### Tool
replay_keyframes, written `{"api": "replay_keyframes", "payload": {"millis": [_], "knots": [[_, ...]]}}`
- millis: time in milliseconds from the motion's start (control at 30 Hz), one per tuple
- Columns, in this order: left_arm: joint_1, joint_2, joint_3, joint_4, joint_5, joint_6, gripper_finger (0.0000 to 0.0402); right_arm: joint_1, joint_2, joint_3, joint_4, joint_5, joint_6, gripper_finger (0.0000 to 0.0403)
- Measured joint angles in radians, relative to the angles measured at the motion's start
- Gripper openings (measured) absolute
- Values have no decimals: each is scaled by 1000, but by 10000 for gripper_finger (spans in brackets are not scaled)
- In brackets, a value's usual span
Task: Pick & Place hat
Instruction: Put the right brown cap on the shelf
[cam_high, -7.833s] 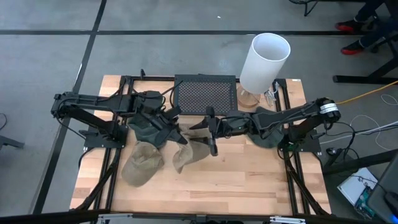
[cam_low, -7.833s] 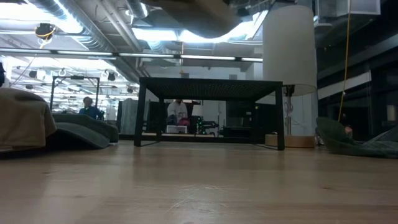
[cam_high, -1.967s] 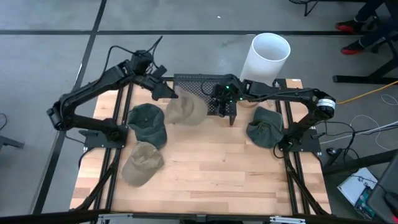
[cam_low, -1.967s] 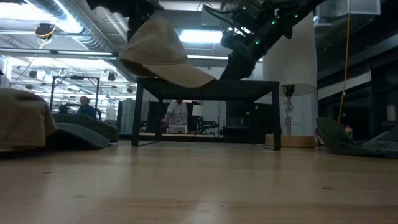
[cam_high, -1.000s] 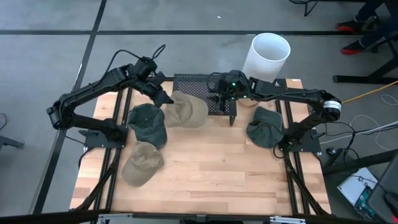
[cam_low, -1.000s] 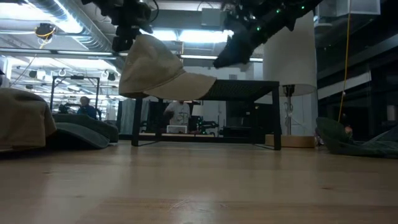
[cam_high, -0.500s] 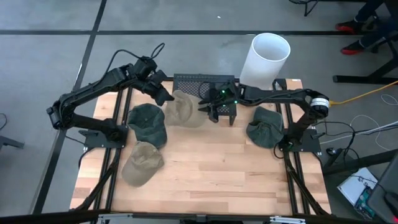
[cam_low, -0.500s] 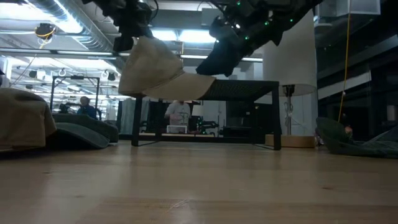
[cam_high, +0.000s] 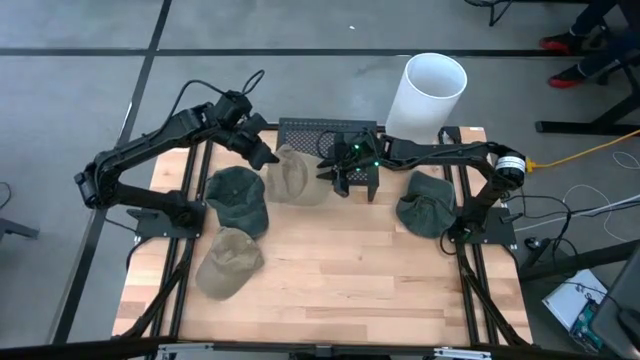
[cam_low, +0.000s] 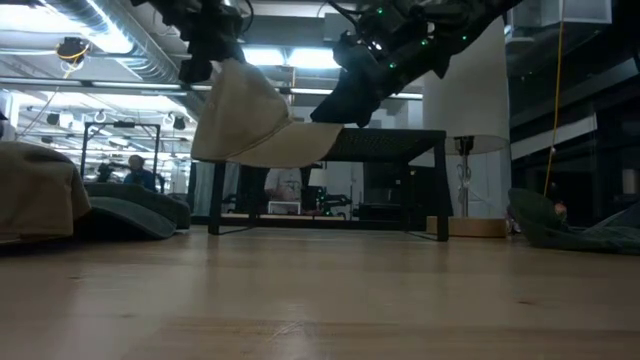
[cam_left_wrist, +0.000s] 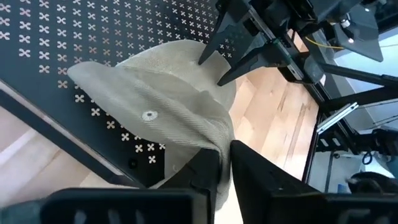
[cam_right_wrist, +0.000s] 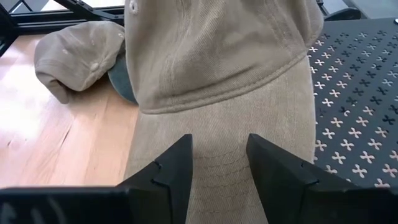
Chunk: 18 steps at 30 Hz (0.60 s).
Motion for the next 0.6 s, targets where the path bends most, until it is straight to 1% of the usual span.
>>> {"api": "replay_keyframes", "payload": {"millis": [67, 167, 200, 233, 400, 467, 600], "knots": [[6, -13, 0, -13, 18, 14, 53, 0, 0, -1, -2, 0, 0, 155], [24, -39, 0, -56, 76, 58, 69, 0, 0, -2, -2, 1, 0, 155], [27, -50, 0, -78, 78, 70, 73, 0, 0, -2, -2, 1, 0, 155], [29, -61, 0, -109, 71, 84, 76, 0, 0, -2, -2, 1, 0, 155], [9, -103, 0, -207, -37, 94, 81, 0, 1, -3, -1, 2, 6, 155], [-13, -114, 0, -213, -57, 84, 81, 0, 1, -3, 3, 3, 16, 155], [-65, -125, 0, -215, -60, 80, 79, 0, 2, -4, 5, 3, 17, 155]]}}
